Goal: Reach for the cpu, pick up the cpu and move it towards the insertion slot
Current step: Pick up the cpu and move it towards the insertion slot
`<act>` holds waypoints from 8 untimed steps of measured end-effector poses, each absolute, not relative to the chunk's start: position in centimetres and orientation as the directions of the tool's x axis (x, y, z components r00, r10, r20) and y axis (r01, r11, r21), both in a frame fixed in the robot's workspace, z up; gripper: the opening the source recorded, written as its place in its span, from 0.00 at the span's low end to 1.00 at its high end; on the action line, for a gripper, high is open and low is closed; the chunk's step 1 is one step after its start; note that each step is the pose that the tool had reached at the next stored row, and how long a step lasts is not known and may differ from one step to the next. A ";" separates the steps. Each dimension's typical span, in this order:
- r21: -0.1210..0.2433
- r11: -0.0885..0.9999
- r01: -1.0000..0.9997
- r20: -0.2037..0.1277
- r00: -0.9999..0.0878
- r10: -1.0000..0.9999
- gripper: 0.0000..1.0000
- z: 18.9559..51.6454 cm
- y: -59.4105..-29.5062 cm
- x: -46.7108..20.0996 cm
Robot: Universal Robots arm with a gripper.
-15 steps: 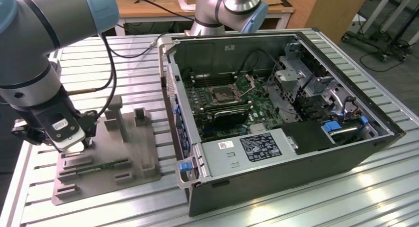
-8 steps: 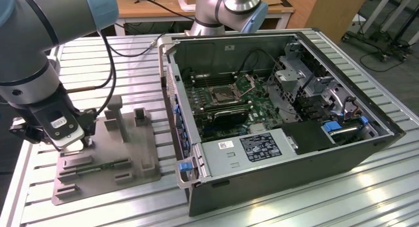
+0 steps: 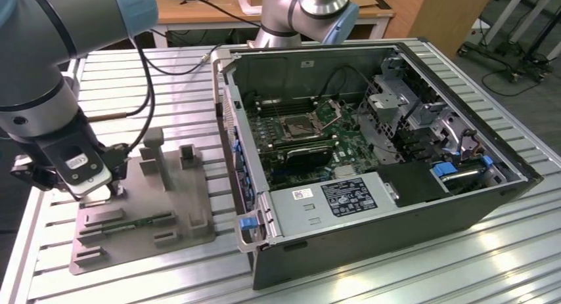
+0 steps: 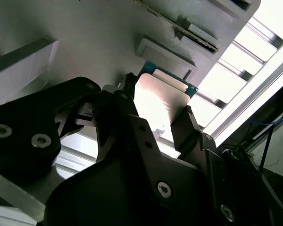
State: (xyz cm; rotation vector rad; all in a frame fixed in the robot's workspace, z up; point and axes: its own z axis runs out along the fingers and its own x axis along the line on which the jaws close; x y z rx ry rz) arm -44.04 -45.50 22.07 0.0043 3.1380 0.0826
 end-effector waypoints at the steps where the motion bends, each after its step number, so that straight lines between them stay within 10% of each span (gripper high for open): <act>1: 0.053 0.999 0.003 -0.002 -1.000 0.003 0.55 22.1 -45.5 -44.0; 8: 0.053 0.999 0.003 -0.002 -1.000 0.003 0.55 22.4 -45.5 -44.0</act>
